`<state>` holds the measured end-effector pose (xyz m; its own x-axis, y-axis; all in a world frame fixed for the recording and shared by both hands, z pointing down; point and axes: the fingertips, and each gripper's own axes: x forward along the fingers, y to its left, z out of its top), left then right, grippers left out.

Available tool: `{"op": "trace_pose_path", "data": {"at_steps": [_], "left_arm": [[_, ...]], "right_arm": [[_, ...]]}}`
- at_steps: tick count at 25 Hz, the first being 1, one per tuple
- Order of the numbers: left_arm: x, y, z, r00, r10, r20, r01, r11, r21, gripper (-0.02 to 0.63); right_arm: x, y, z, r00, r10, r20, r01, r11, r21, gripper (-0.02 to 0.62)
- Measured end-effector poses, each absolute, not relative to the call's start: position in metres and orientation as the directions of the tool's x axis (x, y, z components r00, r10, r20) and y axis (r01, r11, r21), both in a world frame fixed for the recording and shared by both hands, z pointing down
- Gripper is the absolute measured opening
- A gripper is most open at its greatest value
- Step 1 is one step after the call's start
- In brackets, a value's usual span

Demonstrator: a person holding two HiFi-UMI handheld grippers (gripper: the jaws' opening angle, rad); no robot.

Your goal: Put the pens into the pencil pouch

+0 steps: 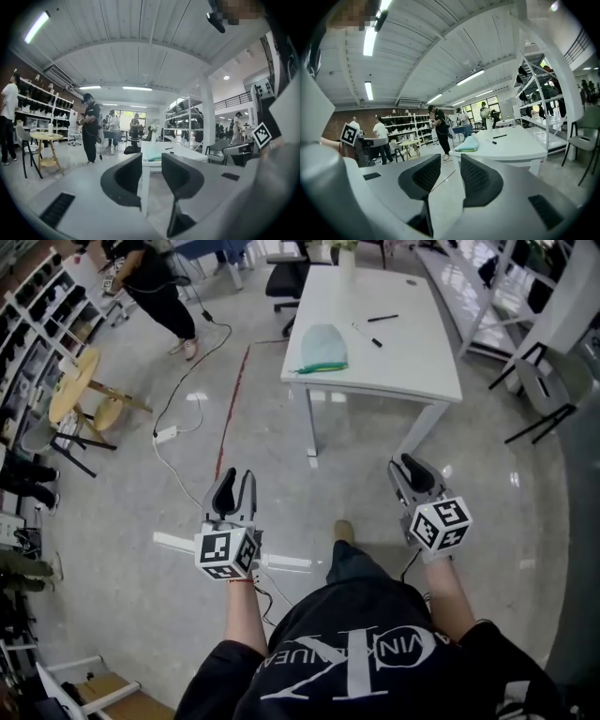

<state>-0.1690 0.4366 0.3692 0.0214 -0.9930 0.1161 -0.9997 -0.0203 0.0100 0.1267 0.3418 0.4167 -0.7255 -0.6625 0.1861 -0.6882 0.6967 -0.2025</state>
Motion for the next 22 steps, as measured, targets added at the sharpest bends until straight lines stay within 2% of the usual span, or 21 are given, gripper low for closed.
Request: {"op": "trace_pose_path", "data": {"at_steps": [9, 22], "left_arm": [[-0.187, 0.328, 0.351, 0.047, -0.993, 0.112, -0.999, -0.048, -0.006, 0.126], [-0.180, 0.239, 0.352, 0.083, -0.990, 0.110, -0.996, -0.085, -0.013, 0.126]], "right_arm": [[0.086, 0.239, 0.417, -0.763, -0.618, 0.187, -0.646, 0.726, -0.237, 0.141], [0.080, 0.162, 0.425, -0.789, -0.580, 0.205, -0.615, 0.749, -0.248, 0.141]]}}
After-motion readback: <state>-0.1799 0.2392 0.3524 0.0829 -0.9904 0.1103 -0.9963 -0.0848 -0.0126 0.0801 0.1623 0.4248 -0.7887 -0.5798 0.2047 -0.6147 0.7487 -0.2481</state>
